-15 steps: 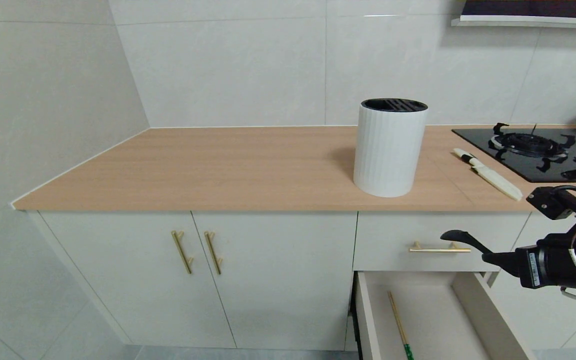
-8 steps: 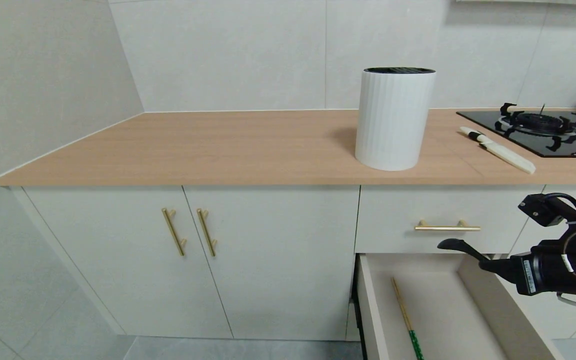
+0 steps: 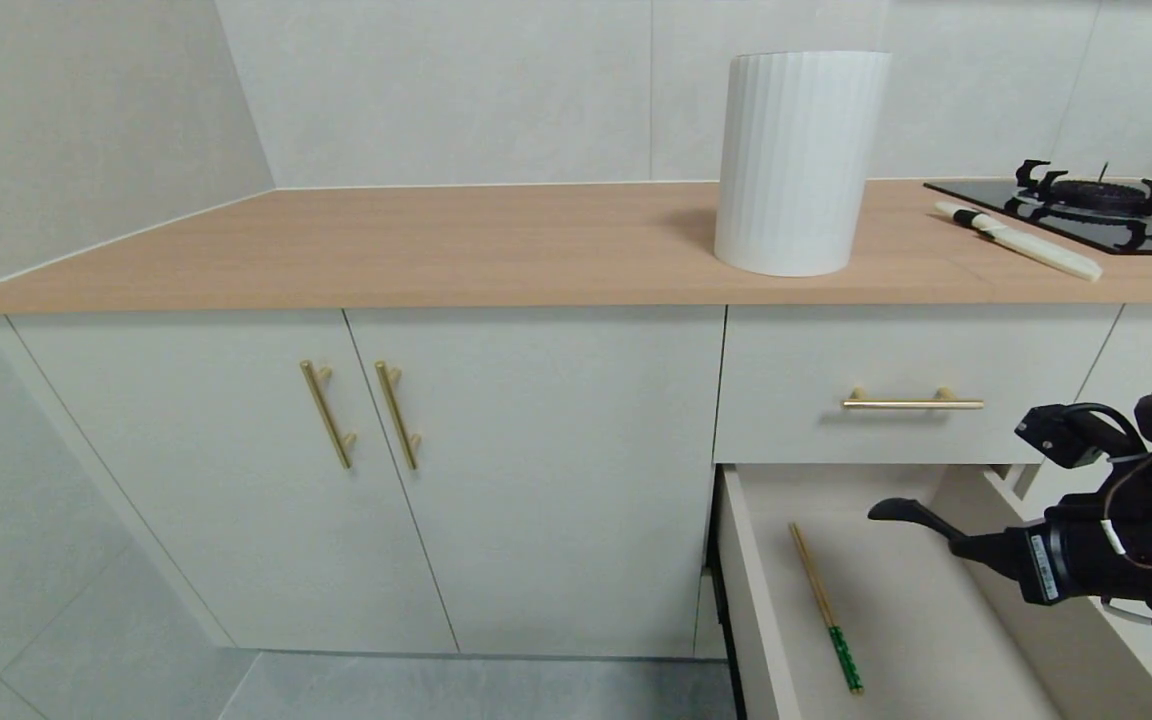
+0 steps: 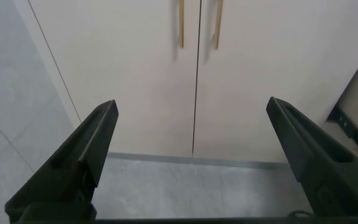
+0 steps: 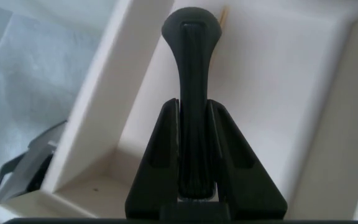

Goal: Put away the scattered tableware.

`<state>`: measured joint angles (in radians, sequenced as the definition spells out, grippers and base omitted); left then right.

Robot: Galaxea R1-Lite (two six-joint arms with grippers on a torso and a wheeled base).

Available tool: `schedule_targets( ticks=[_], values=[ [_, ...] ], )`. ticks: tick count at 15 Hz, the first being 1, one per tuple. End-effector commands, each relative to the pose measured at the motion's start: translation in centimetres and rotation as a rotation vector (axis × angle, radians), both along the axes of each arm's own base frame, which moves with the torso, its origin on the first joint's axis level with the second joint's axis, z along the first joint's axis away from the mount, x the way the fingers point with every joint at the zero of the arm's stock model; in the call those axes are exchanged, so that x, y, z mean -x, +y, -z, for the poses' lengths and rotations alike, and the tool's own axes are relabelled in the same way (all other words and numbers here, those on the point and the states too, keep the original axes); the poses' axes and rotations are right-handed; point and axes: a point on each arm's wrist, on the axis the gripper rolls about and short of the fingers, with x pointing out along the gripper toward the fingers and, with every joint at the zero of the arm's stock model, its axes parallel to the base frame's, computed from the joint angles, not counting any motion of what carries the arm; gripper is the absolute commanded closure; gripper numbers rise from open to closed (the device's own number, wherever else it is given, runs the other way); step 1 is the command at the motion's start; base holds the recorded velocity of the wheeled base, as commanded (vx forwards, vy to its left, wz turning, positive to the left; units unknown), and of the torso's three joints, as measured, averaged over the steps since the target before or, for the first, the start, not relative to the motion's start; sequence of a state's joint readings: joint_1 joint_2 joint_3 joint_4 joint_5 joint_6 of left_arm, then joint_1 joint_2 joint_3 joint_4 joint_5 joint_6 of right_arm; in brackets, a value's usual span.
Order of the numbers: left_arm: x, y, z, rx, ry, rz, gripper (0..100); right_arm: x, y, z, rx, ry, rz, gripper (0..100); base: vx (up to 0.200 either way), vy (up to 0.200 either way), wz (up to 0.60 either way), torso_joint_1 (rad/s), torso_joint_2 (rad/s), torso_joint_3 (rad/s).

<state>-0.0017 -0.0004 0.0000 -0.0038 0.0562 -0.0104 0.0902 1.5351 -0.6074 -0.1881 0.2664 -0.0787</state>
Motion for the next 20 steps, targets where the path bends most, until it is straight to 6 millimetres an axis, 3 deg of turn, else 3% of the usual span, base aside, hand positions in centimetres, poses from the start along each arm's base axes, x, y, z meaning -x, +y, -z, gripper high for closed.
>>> schedule_targets(
  ticks=[1, 4, 6, 8, 10, 14, 17, 20],
  values=[
    [0.0, 0.0, 0.0, 0.0, 0.0, -0.001, 0, -0.3, 0.0, 0.4, 0.002, 0.015, -0.001, 100, 0.0, 0.0, 0.0, -0.032, 0.13, 0.11],
    [0.0, 0.0, 0.0, 0.0, 0.0, -0.001, 0, -0.3, 0.0, 0.4, 0.006, 0.016, -0.003, 100, 0.0, 0.0, 0.0, -0.006, 0.02, 0.015],
    [0.0, 0.0, 0.0, 0.0, 0.0, -0.001, 0, -1.1, 0.1, 1.6, 0.012, 0.065, -0.002, 100, 0.0, 0.0, 0.0, 0.0, 0.0, 0.0],
    [0.0, 0.0, 0.0, 0.0, 0.0, -0.001, 0, -2.7, 0.2, 4.1, 0.024, 0.129, 0.006, 100, 0.0, 0.0, 0.0, 0.0, 0.0, 0.0],
    [0.0, 0.0, 0.0, 0.0, 0.0, -0.001, 0, -5.2, 0.3, 8.5, 0.085, 0.195, 0.071, 100, 0.0, 0.0, 0.0, 0.0, 0.0, 0.0],
    [0.0, 0.0, 0.0, 0.0, 0.0, -0.001, 0, -7.5, 0.1, 14.3, 0.123, 0.213, 0.13, 100, 0.0, 0.0, 0.0, 0.0, 0.0, 0.0],
    [0.0, 0.0, 0.0, 0.0, 0.0, -0.001, 0, -8.5, 0.0, 17.2, 0.152, 0.174, 0.175, 100, 0.0, 0.0, 0.0, 0.0, 0.0, 0.0],
    [0.0, 0.0, 0.0, 0.0, 0.0, -0.001, 0, -9.1, 0.1, 18.7, 0.151, 0.15, 0.18, 100, 0.0, 0.0, 0.0, 0.0, 0.0, 0.0]
  ],
)
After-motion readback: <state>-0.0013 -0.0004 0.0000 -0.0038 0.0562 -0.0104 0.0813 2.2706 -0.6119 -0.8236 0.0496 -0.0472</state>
